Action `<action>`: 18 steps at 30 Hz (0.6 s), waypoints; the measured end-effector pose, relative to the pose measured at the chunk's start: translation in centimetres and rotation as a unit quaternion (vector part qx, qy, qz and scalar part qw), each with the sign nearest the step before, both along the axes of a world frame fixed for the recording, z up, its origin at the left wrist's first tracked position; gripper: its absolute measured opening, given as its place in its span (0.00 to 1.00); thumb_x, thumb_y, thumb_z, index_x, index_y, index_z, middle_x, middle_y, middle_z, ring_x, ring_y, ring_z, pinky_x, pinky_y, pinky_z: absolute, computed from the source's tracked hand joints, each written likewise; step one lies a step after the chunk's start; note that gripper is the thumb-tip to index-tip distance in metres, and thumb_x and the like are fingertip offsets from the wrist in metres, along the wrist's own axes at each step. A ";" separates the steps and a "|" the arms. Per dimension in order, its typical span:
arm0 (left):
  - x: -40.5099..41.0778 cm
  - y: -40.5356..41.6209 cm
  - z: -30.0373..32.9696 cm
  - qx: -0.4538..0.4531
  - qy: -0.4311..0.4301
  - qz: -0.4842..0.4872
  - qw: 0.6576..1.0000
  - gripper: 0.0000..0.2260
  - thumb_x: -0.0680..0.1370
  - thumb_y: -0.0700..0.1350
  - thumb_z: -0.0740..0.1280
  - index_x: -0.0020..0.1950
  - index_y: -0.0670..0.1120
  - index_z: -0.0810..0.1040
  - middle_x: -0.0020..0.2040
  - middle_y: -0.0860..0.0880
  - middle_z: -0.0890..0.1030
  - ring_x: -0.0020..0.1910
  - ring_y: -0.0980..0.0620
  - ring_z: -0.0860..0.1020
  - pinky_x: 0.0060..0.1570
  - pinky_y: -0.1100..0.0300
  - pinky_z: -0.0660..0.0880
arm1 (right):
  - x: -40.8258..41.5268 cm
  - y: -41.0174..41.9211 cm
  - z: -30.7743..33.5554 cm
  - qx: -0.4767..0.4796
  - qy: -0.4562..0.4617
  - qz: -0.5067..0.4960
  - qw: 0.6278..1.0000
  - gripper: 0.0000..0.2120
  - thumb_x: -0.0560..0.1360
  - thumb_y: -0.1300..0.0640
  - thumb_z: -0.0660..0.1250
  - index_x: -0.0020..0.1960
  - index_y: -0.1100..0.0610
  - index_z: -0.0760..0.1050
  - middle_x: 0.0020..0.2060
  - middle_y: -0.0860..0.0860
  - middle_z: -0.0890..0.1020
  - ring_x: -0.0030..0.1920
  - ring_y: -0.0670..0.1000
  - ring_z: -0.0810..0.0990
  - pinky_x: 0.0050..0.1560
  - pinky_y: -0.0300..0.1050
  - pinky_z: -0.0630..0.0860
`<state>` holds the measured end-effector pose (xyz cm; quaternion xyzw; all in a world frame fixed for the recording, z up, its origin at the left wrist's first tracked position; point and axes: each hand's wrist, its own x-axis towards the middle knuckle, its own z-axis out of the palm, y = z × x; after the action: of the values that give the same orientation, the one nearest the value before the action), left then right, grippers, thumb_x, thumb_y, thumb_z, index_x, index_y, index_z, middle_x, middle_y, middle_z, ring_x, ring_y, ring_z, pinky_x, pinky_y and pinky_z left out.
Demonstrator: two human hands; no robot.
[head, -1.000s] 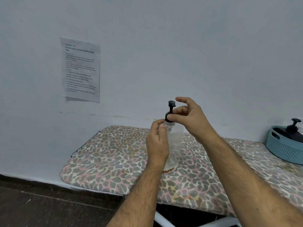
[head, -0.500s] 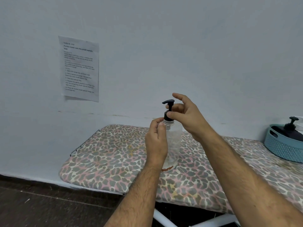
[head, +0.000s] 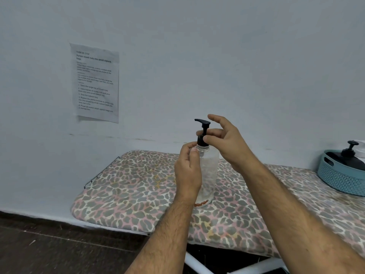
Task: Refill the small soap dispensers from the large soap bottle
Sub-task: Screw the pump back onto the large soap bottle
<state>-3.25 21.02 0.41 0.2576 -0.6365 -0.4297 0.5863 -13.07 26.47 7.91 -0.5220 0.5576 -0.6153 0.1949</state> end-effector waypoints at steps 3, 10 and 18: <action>0.0 0.1 0.0 0.001 -0.007 0.001 1.000 0.11 0.84 0.46 0.56 0.54 0.59 0.75 0.39 0.68 0.79 0.35 0.66 0.74 0.35 0.69 0.72 | -0.1 0.0 -0.2 -0.002 0.018 -0.027 0.999 0.30 0.72 0.63 0.75 0.71 0.53 0.69 0.44 0.50 0.85 0.48 0.45 0.84 0.56 0.41 0.75; 0.0 -0.2 -0.1 0.003 0.002 -0.002 1.000 0.10 0.84 0.46 0.57 0.55 0.57 0.77 0.36 0.66 0.79 0.33 0.65 0.73 0.34 0.70 0.71 | -0.2 0.2 0.2 0.005 0.001 0.032 0.999 0.27 0.77 0.67 0.69 0.72 0.51 0.67 0.51 0.51 0.86 0.55 0.48 0.84 0.61 0.42 0.75; 0.1 0.0 -0.1 0.010 -0.001 -0.005 1.000 0.11 0.84 0.45 0.57 0.55 0.59 0.76 0.35 0.60 0.78 0.32 0.66 0.72 0.33 0.71 0.70 | 0.4 0.1 0.3 -0.003 0.022 -0.048 0.999 0.39 0.69 0.62 0.78 0.74 0.50 0.62 0.44 0.52 0.85 0.46 0.41 0.84 0.50 0.33 0.74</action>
<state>-3.17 21.03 0.33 0.2601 -0.6341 -0.4387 0.5812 -12.62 26.57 8.17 -0.5085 0.5848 -0.6137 0.1511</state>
